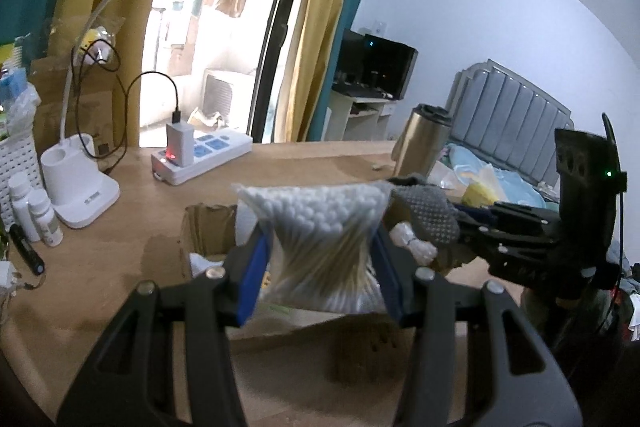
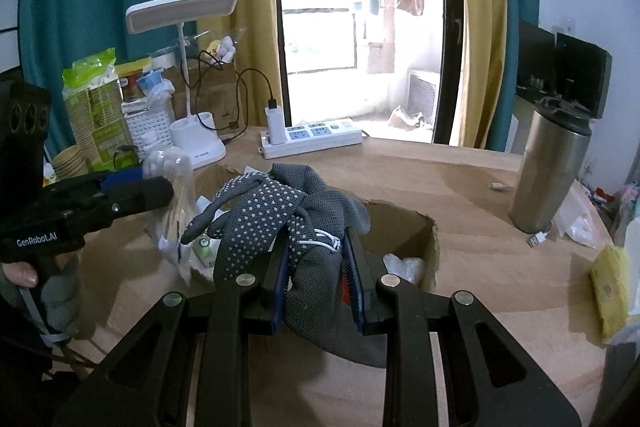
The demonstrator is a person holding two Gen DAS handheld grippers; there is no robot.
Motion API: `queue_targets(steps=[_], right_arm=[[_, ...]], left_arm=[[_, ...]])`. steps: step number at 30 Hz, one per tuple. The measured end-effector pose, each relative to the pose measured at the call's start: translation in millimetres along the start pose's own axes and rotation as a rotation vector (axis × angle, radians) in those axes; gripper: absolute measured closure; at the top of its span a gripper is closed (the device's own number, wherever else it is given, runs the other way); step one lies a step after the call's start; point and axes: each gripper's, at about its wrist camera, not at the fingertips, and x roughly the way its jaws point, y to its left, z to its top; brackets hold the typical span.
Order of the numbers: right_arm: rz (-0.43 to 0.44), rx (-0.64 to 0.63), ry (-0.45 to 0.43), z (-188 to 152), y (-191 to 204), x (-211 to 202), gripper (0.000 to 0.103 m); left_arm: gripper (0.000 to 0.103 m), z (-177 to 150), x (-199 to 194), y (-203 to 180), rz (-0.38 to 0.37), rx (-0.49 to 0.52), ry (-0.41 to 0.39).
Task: Organize soft objects
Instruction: 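Lower the swab bag into the box and open the left gripper while the right releases the glove inside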
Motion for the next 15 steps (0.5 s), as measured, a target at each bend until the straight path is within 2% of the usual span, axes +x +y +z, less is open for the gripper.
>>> queue_targets(steps=[15], right_arm=[[0.022,0.018,0.027,6,-2,32,0.076]], left_arm=[[0.052,1,30,10,-0.026,-0.016,0.044]])
